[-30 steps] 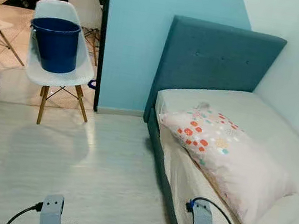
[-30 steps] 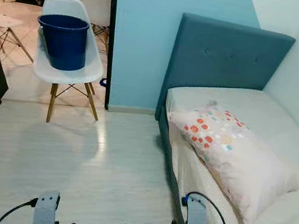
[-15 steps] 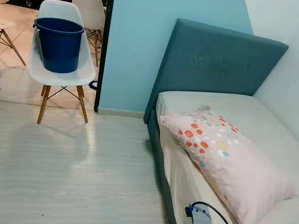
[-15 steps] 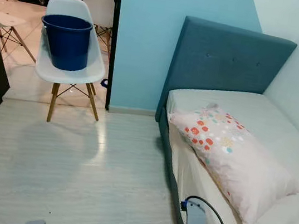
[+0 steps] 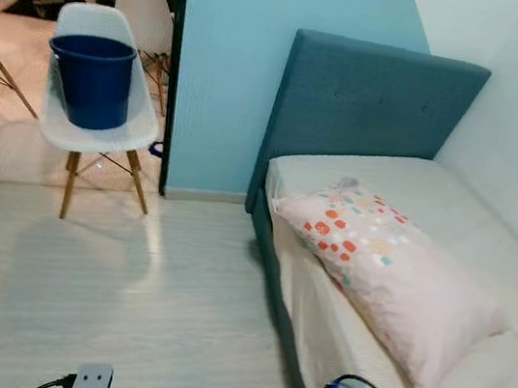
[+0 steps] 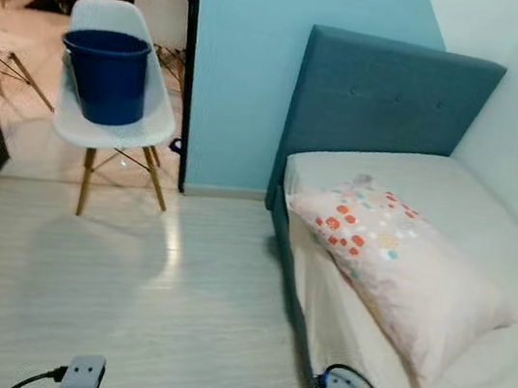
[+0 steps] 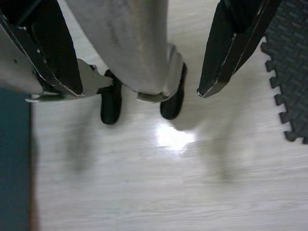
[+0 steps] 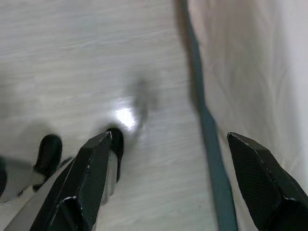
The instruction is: Clean up the room
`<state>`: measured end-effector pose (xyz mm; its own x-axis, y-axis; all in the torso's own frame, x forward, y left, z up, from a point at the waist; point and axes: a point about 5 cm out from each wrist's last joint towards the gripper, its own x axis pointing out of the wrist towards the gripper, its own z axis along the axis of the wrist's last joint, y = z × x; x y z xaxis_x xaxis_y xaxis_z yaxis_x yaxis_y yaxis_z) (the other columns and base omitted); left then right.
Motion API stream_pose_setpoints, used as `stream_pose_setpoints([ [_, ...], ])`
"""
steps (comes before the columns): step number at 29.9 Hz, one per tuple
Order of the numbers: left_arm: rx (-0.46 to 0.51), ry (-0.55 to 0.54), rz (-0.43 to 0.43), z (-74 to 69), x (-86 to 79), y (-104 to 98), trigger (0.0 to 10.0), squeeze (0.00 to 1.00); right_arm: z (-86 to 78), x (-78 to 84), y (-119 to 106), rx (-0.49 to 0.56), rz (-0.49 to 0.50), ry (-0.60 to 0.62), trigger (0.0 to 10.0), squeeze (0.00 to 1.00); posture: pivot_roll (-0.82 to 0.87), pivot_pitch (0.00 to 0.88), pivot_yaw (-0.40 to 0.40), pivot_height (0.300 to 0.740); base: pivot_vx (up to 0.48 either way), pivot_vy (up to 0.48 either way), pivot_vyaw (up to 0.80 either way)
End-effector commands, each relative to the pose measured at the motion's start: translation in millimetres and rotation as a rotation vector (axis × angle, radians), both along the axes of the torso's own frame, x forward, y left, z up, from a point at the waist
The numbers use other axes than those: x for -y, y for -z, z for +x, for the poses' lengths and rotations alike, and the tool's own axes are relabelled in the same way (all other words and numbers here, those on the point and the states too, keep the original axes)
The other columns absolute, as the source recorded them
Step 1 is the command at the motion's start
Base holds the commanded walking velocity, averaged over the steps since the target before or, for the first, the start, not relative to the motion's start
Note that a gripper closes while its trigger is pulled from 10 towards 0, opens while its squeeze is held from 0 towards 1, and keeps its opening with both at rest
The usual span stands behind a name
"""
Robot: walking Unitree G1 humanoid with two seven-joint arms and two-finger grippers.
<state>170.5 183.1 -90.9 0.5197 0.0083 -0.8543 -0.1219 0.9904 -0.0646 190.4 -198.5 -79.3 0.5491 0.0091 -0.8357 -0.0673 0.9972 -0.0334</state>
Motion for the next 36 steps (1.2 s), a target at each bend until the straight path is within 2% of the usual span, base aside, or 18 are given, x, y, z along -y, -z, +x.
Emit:
stream_pose_setpoints([
  [1, 0.002, -0.043, 0.001, -1.5, -5.5, 0, 10.0, 0.00, -6.2, -4.1, 4, -0.030, -0.002, -0.043, 10.0, 0.00, 0.04, 0.001, -0.166, 0.740, 0.000, 0.000, 0.00],
  [4, 0.015, -0.051, 0.009, 0.4, -7.9, -1, 10.0, 0.00, -11.6, -12.0, 7, -0.054, 0.006, -0.081, 10.0, 0.00, 0.05, 0.015, -0.177, 0.740, 0.000, 0.000, 0.00],
  [9, 0.039, 0.026, 0.039, 7.7, -4.9, -4, 10.0, 0.00, -23.5, -17.4, 13, -0.081, 0.049, -0.028, 10.0, 0.00, 0.06, 0.030, -0.165, 0.740, 0.000, 0.000, 0.00],
  [11, 0.048, 0.068, 0.055, 13.1, -4.8, -7, 10.0, 0.00, -36.2, -16.8, 18, -0.098, 0.066, 0.027, 10.0, 0.00, 0.04, 0.025, -0.105, 0.740, 0.000, 0.000, 0.00],
  [12, 0.048, 0.068, 0.055, 13.1, -4.8, -7, 10.0, 0.00, -36.2, -16.8, 18, -0.098, 0.066, 0.027, 10.0, 0.00, 0.04, 0.025, -0.105, 0.740, 0.000, 0.000, 0.00],
  [14, 0.046, 0.119, 0.064, 18.3, -2.5, -9, 10.0, 0.00, -44.4, -11.1, 21, -0.100, 0.076, 0.113, 10.0, 0.00, -0.02, 0.015, -0.023, 0.740, 0.000, 0.000, 0.00],
  [17, 0.041, 0.155, 0.072, 21.0, -0.7, -10, 10.0, 0.00, -46.2, -6.6, 21, -0.092, 0.082, 0.167, 10.0, 0.00, -0.03, 0.015, -0.014, 0.740, 0.000, 0.000, 0.00],
  [20, 0.049, 0.249, 0.093, 30.5, 1.8, -15, 10.0, 0.00, -44.0, 4.7, 18, -0.035, 0.100, 0.310, 10.0, 0.00, -0.10, 0.000, 0.073, 0.740, 0.000, 0.000, 0.00],
  [21, 0.051, 0.268, 0.100, 33.3, 2.0, -16, 10.0, 0.00, -44.0, 8.1, 17, -0.020, 0.100, 0.347, 10.0, 0.00, -0.10, 0.000, 0.073, 0.740, 0.000, 0.000, 0.00],
  [23, 0.055, 0.257, 0.091, 38.4, 2.5, -19, 10.0, 0.00, -42.3, 12.5, 15, 0.007, 0.105, 0.386, 10.0, 0.00, -0.13, 0.000, 0.088, 0.740, 0.000, 0.000, 0.00],
  [28, 0.057, 0.256, 0.082, 42.1, 7.6, -20, 10.0, 0.00, -34.3, 15.4, 11, 0.037, 0.075, 0.323, 10.0, 0.00, -0.15, 0.000, 0.068, 0.740, 0.000, 0.000, 0.00],
  [29, 0.052, 0.219, 0.058, 40.3, 12.6, -18, 10.0, 0.00, -27.4, 18.8, 8, 0.048, 0.052, 0.268, 10.0, 0.00, -0.14, 0.000, 0.041, 0.740, 0.000, 0.000, 0.00],
  [30, 0.052, 0.219, 0.058, 40.3, 12.6, -18, 10.0, 0.00, -27.4, 18.8, 8, 0.048, 0.052, 0.268, 10.0, 0.00, -0.14, 0.000, 0.041, 0.740, 0.000, 0.000, 0.00],
  [32, 0.047, 0.191, 0.038, 38.1, 16.5, -17, 10.0, 0.00, -22.8, 21.6, 5, 0.054, 0.038, 0.233, 10.0, 0.00, -0.14, 0.000, 0.041, 0.740, 0.000, 0.000, 0.00],
  [33, 0.038, 0.172, 0.023, 32.9, 19.8, -14, 10.0, 0.00, -19.2, 22.6, 3, 0.051, 0.021, 0.187, 10.0, 0.00, -0.13, 0.000, 0.016, 0.740, 0.000, 0.000, 0.00],
  [35, 0.035, 0.167, 0.018, 31.3, 20.7, -13, 10.0, 0.00, -18.1, 22.7, 3, 0.051, 0.017, 0.174, 10.0, 0.00, -0.13, 0.000, 0.016, 0.740, 0.000, 0.000, 0.00],
  [36, 0.023, 0.155, 0.014, 26.5, 21.5, -10, 10.0, 0.00, -16.2, 21.7, 2, 0.046, 0.011, 0.146, 10.0, 0.00, -0.11, 0.000, -0.015, 0.740, 0.000, 0.000, 0.00],
])
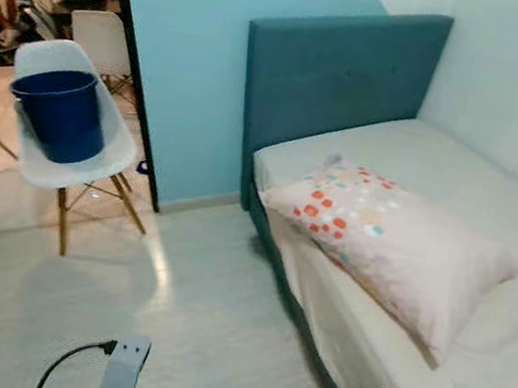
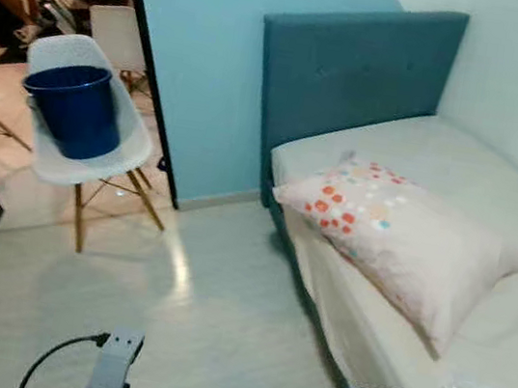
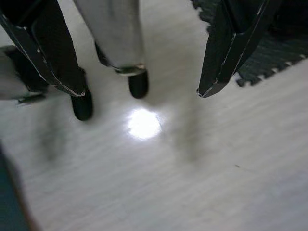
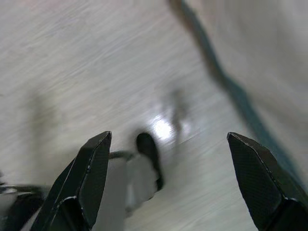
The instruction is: Clean up the room
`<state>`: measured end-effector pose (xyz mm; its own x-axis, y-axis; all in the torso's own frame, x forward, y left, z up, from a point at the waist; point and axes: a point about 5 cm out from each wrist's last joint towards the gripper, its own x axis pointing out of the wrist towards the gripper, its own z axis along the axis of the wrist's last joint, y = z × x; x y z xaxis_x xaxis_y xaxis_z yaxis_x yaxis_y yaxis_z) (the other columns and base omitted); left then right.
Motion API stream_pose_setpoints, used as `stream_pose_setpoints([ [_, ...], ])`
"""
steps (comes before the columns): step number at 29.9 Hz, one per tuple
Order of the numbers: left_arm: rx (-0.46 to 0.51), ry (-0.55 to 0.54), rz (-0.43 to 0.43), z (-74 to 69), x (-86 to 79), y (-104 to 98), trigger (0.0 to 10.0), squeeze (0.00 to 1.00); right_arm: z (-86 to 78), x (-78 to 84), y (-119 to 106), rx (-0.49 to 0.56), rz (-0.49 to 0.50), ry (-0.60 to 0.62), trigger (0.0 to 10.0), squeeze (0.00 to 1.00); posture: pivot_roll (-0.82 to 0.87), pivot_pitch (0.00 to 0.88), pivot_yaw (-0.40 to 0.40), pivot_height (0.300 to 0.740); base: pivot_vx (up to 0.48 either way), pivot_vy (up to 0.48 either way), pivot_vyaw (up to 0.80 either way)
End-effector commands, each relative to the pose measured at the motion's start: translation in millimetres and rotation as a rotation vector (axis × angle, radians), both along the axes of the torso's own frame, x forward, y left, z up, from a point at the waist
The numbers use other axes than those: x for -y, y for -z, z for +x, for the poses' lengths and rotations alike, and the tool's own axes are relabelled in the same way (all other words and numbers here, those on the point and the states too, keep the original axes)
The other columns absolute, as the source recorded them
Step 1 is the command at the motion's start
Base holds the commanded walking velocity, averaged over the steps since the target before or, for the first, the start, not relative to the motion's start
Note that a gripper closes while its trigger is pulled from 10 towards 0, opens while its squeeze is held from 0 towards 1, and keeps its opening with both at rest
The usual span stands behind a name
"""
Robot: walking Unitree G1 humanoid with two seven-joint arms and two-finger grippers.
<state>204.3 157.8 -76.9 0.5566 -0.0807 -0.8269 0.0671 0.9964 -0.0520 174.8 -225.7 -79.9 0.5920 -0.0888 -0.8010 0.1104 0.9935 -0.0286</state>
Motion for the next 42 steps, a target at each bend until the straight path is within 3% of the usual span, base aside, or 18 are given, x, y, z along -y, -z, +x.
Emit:
stream_pose_setpoints([
  [1, -0.050, -0.046, 0.007, -16.6, -4.3, 9, 10.0, 0.00, 3.3, -9.0, 1, -0.016, 0.007, -0.075, 10.0, 0.00, -0.08, 0.000, -0.052, 0.740, 0.000, 0.000, 0.00],
  [8, -0.080, -0.133, 0.041, -34.5, -19.7, 16, 10.0, 0.00, 15.2, -22.3, -3, -0.012, 0.012, -0.198, 10.0, 0.00, -0.01, 0.000, -0.098, 0.740, 0.000, 0.000, 0.00],
  [12, -0.084, -0.173, 0.076, -42.6, -34.6, 17, 10.0, 0.00, 19.6, -28.3, -4, -0.013, 0.023, -0.221, 10.0, 0.00, 0.04, 0.006, -0.104, 0.740, 0.000, 0.000, 0.00],
  [15, -0.086, -0.218, 0.105, -49.6, -55.0, 16, 10.0, 0.00, 22.5, -33.6, -4, -0.006, 0.037, -0.190, 10.0, 0.00, 0.05, 0.000, -0.075, 0.740, 0.000, 0.000, 0.00],
  [18, -0.085, -0.216, 0.111, -49.8, -58.0, 16, 10.0, 0.00, 23.7, -33.9, -5, 0.001, 0.045, -0.168, 10.0, 0.00, 0.05, 0.000, -0.073, 0.740, 0.000, 0.000, 0.00],
  [21, -0.058, -0.191, 0.133, -36.9, -65.6, 9, 10.0, 0.00, 23.5, -30.9, -5, 0.009, 0.061, -0.087, 10.0, 0.00, 0.03, 0.000, -0.062, 0.740, 0.000, 0.000, 0.00],
  [22, -0.058, -0.191, 0.133, -36.9, -65.6, 9, 10.0, 0.00, 23.5, -30.9, -5, 0.009, 0.061, -0.087, 10.0, 0.00, 0.03, 0.000, -0.062, 0.740, 0.000, 0.000, 0.00],
  [26, -0.004, -0.205, 0.118, -14.1, -61.4, -1, 10.0, 0.00, 25.2, -29.5, -6, 0.011, 0.070, -0.065, 10.0, 0.00, 0.01, 0.000, -0.108, 0.740, 0.000, 0.000, 0.00],
  [28, 0.002, -0.216, 0.108, -11.4, -60.4, -2, 10.0, 0.00, 26.5, -29.9, -6, 0.014, 0.077, -0.060, 10.0, 0.00, 0.01, 0.000, -0.108, 0.740, 0.000, 0.000, 0.00],
  [34, 0.016, -0.225, 0.058, -13.3, -48.5, 1, 10.0, 0.00, 26.0, -27.9, -7, 0.005, 0.056, -0.123, 10.0, 0.00, 0.00, 0.000, -0.126, 0.740, 0.000, 0.000, 0.00],
  [38, -0.004, -0.153, 0.050, -22.4, -33.7, 8, 10.0, 0.00, 40.0, -20.7, -17, 0.084, 0.032, -0.121, 10.0, 0.00, -0.04, 0.000, -0.086, 0.740, 0.000, 0.000, 0.00],
  [42, 0.007, -0.116, 0.058, -24.0, -30.8, 8, 10.0, 0.00, 41.4, -22.6, -19, 0.136, 0.034, -0.113, 10.0, 0.00, -0.04, 0.000, -0.058, 0.740, 0.000, 0.000, 0.00],
])
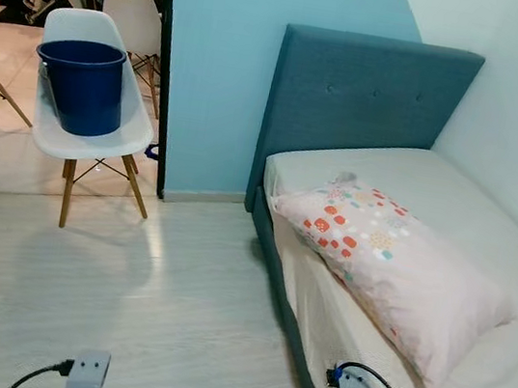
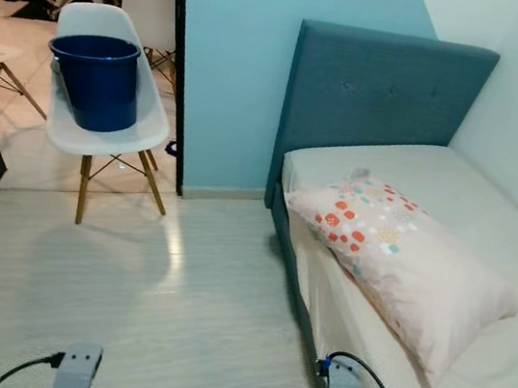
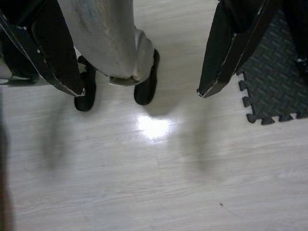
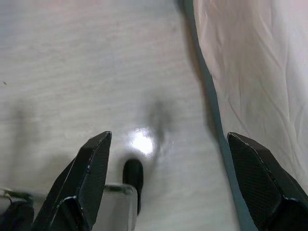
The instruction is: Clean up the room
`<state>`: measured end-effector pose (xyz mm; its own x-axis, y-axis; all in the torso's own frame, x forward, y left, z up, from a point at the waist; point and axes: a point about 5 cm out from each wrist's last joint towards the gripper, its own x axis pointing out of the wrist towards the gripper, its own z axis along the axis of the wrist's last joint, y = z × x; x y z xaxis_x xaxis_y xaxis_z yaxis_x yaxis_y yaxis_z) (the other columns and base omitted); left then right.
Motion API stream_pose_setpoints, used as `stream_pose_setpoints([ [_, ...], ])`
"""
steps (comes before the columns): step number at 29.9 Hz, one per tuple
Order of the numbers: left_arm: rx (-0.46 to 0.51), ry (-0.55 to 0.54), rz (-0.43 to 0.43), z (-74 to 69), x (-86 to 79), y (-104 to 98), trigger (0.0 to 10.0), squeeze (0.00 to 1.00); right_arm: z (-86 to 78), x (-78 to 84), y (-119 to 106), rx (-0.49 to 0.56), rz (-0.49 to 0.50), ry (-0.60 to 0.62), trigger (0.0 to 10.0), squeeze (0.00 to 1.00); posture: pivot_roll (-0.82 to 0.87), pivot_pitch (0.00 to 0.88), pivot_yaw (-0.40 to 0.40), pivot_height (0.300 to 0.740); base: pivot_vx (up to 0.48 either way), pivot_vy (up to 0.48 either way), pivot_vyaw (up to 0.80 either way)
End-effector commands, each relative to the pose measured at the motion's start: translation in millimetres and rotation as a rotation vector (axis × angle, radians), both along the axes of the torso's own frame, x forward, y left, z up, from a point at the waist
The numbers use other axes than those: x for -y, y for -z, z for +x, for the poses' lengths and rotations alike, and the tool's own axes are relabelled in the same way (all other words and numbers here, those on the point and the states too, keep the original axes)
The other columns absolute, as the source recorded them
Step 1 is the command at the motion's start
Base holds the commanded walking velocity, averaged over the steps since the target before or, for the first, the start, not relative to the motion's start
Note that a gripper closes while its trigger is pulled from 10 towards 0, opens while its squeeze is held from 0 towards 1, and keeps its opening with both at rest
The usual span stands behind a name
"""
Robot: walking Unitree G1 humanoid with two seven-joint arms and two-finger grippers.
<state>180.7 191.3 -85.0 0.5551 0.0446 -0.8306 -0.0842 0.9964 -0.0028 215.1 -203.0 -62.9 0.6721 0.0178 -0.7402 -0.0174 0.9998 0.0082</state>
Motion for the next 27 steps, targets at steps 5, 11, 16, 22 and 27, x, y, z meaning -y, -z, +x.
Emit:
stream_pose_setpoints([
  [5, 0.133, 0.069, 0.027, 15.2, 2.0, -10, 10.0, 0.00, 4.0, 3.7, -9, 0.158, 0.023, 0.041, 10.0, 0.00, -0.02, 0.000, -0.054, 0.740, 0.000, 0.000, 0.00],
  [11, 0.474, 0.070, 0.018, 45.2, -7.3, -47, 10.0, 0.00, -1.2, 2.4, -19, 0.323, 0.042, -0.019, 10.0, 0.00, -0.01, 0.028, -0.063, 0.740, 0.000, 0.000, 0.00],
  [16, 0.719, 0.067, 0.059, 47.5, -12.0, -88, 10.0, 0.00, -4.8, -2.7, -37, 0.465, 0.063, -0.072, 10.0, 0.00, -0.02, 0.010, -0.063, 0.740, 0.000, 0.000, 0.00],
  [22, 0.792, 0.054, 0.113, 41.8, -13.1, -108, 10.0, 0.00, 0.8, -11.4, -54, 0.561, 0.101, -0.112, 10.0, 0.00, -0.01, 0.024, -0.063, 0.740, 0.000, 0.000, 0.00],
  [27, 0.823, 0.074, 0.109, 35.7, -5.8, -117, 10.0, 0.00, 2.6, -13.8, -55, 0.570, 0.116, -0.119, 10.0, 0.00, 0.00, 0.015, -0.062, 0.740, 0.000, 0.000, 0.00],
])
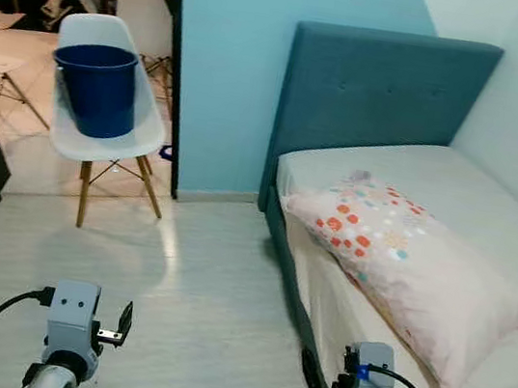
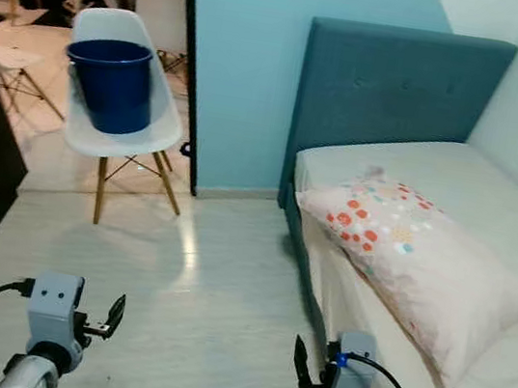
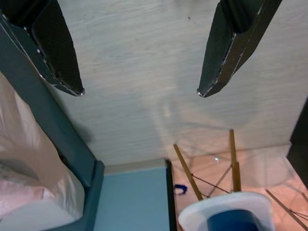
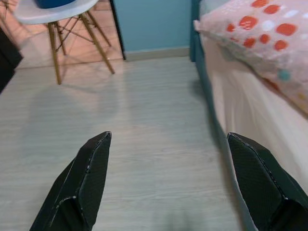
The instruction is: Clean up the room
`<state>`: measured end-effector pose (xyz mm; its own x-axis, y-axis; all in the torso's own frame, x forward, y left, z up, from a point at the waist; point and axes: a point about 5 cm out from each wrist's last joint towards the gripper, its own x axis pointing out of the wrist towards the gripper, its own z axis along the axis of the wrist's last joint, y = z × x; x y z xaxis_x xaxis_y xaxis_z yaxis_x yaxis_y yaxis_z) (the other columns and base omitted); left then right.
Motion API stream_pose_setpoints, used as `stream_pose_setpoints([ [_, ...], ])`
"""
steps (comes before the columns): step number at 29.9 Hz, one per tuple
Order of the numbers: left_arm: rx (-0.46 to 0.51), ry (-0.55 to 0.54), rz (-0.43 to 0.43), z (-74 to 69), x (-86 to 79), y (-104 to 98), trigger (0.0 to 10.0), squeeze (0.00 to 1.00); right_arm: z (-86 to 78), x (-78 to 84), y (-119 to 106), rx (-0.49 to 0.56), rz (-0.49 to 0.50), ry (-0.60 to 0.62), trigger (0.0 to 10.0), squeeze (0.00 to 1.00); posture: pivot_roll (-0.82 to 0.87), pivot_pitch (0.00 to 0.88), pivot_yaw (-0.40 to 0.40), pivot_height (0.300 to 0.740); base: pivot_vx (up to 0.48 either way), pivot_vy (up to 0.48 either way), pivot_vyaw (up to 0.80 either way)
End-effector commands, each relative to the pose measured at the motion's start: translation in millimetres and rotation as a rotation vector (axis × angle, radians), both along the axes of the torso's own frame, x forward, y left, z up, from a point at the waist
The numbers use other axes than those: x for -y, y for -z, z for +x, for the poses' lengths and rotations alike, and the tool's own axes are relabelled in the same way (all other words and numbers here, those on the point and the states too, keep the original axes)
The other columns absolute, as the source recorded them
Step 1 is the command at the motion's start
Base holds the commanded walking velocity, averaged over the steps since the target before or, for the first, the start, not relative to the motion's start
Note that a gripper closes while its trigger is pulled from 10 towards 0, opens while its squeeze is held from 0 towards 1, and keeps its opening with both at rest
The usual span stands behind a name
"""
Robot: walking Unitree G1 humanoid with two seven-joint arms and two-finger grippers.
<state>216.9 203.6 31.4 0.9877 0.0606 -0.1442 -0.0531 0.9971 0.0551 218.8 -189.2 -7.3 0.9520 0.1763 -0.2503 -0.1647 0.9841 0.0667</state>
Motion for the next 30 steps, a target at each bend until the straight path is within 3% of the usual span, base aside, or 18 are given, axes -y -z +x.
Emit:
stream_pose_setpoints([
  [1, -0.007, 0.021, 0.007, -0.4, 6.5, -1, 10.0, 0.00, -1.2, -0.1, 1, -0.003, 0.007, 0.002, 10.0, 0.00, 0.00, 0.015, -0.062, 0.740, 0.000, 0.000, 0.00],
  [5, -0.013, 0.032, -0.019, -1.5, 12.4, -2, 10.0, 0.00, -1.0, 0.3, 0, -0.011, 0.014, 0.015, 10.0, 0.00, 0.00, 0.019, -0.071, 0.740, 0.000, 0.000, 0.00],
  [7, -0.048, 0.050, -0.081, 1.8, 18.2, 1, 10.0, 0.00, -0.4, 1.8, 1, -0.034, 0.012, 0.030, 10.0, 0.00, -0.02, 0.018, -0.072, 0.740, 0.000, 0.000, 0.00],
  [12, -0.090, 0.069, -0.133, 9.6, 19.9, 9, 10.0, 0.00, 2.0, 5.1, 5, -0.082, -0.002, 0.047, 10.0, 0.00, -0.01, 0.013, -0.071, 0.740, 0.000, 0.000, -0.80],
  [18, -0.267, 0.003, -0.197, 20.2, 8.8, 44, 10.0, 0.00, 11.0, 11.2, 16, -0.168, -0.016, 0.113, 10.0, 0.00, -0.02, 0.001, -0.061, 0.740, 0.000, 0.000, -0.53],
  [24, -0.330, -0.016, -0.222, 18.4, 6.6, 55, 10.0, 0.00, 15.1, 10.5, 18, -0.184, -0.012, 0.116, 10.0, 0.00, -0.02, 0.000, -0.053, 0.740, 0.000, 0.000, 0.00],
  [25, -0.394, -0.041, -0.247, 11.9, 3.8, 66, 10.0, 0.00, 17.7, 5.6, 19, -0.201, -0.020, 0.080, 10.0, 0.00, -0.03, 0.000, -0.052, 0.740, 0.000, 0.000, 0.00],
  [30, -0.460, -0.083, -0.270, 2.2, -0.2, 77, 10.0, 0.00, 19.1, 2.5, 20, -0.214, -0.031, 0.055, 10.0, 0.00, -0.03, 0.000, -0.055, 0.740, 0.099, 0.000, 0.00],
])
